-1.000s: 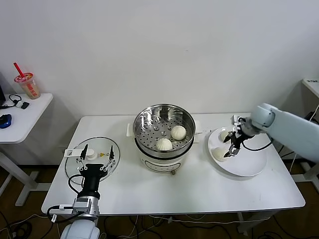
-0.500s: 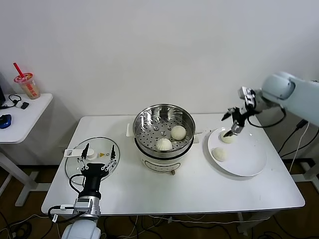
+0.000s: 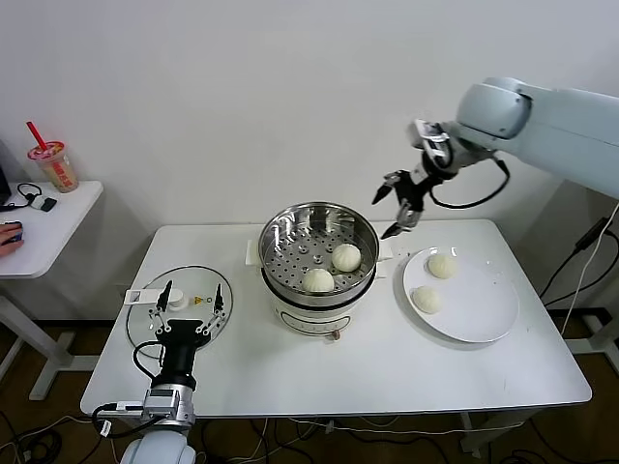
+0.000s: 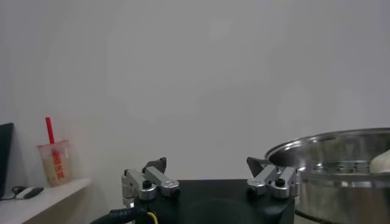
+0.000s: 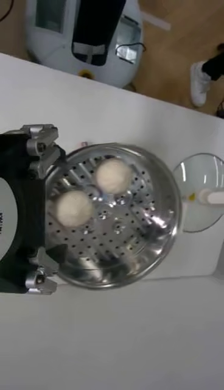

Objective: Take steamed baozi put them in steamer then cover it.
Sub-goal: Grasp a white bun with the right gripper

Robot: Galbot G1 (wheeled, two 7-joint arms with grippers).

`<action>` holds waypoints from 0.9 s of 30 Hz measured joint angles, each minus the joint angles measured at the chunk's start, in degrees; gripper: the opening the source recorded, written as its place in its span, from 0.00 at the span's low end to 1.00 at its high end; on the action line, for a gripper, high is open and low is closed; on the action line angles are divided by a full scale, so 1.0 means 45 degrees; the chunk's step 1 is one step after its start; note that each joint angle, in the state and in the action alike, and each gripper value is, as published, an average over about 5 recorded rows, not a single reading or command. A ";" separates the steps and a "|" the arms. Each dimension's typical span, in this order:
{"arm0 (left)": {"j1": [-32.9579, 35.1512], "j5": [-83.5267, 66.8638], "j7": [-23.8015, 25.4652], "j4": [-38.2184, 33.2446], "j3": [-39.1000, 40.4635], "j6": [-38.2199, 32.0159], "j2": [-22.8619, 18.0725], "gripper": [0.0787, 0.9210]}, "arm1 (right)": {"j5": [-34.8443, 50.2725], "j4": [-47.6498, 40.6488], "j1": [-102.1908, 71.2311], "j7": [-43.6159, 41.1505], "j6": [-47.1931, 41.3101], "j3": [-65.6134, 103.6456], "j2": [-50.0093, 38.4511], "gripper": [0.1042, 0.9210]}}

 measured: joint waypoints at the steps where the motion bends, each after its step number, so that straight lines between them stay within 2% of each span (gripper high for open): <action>1: -0.0009 0.0001 -0.0007 -0.0016 -0.0001 0.0008 0.0001 0.88 | 0.0054 -0.0014 -0.0041 0.0050 -0.0049 -0.0004 0.0201 0.88; 12: -0.0045 -0.0025 -0.0025 0.0027 -0.0053 0.0006 0.0042 0.88 | 0.0050 -0.0760 -0.0843 0.0342 -0.0191 -0.0138 0.2051 0.88; 19: -0.0163 -0.0126 -0.0030 0.0147 -0.0063 -0.0014 0.0042 0.88 | -0.1688 -0.1034 -0.1115 0.0183 0.0947 -0.0375 0.2935 0.88; 27: -0.0371 -0.0209 -0.0029 0.0159 -0.0039 0.0091 0.0043 0.88 | -0.3790 -0.1520 -0.1335 0.0036 0.3161 -0.0434 0.3889 0.88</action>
